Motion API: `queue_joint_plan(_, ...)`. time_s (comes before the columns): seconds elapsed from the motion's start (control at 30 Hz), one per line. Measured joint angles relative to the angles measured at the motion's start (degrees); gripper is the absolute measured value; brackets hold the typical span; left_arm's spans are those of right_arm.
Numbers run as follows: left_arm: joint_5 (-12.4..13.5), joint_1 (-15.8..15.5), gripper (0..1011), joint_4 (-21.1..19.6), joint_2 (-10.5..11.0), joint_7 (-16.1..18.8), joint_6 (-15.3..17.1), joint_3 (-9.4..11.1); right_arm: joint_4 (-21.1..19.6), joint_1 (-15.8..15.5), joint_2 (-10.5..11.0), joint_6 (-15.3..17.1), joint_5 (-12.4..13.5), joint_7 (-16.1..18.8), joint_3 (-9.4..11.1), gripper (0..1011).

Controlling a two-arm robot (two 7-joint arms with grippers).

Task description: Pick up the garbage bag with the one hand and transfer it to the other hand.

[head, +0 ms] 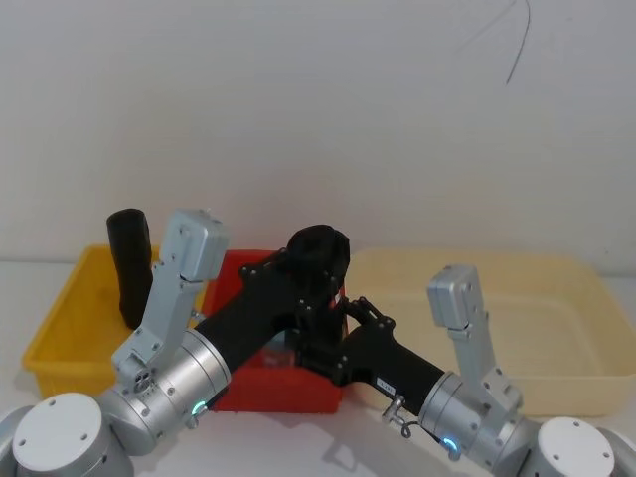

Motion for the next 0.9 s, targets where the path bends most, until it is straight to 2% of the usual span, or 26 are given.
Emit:
queue_joint_plan(0.17,0.0,0.0,374,0.0,0.0,0.0,0.0,0.0,0.3,0.4,-0.1,0.1,0.3,-0.1,0.0,828)
queue_joint_plan(0.2,0.0,0.0,374,0.0,0.0,0.0,0.0,0.0,0.3,0.4,-0.1,0.1,0.4,-0.1,0.0,776)
queue_joint_plan(0.33,0.0,0.0,374,0.0,0.0,0.0,0.0,0.0,0.3,0.5,-0.1,0.2,0.9,-0.2,0.1,702)
queue_joint_plan(0.37,0.0,0.0,374,0.0,0.0,0.0,0.0,0.0,0.3,0.5,-0.1,0.2,1.1,-0.2,0.1,645)
queue_joint_plan(0.47,0.0,0.0,374,0.0,0.0,0.0,0.0,0.0,0.1,0.5,-0.1,0.2,1.4,-0.3,0.2,596)
queue_joint_plan(0.73,-0.1,0.0,378,0.0,-0.1,0.0,-0.1,0.0,-0.6,0.4,0.1,0.2,2.3,-0.6,0.4,597)
queue_joint_plan(0.9,0.0,0.0,506,0.0,0.0,0.0,0.0,0.0,-0.9,0.3,0.2,0.2,2.8,-0.6,0.4,596)
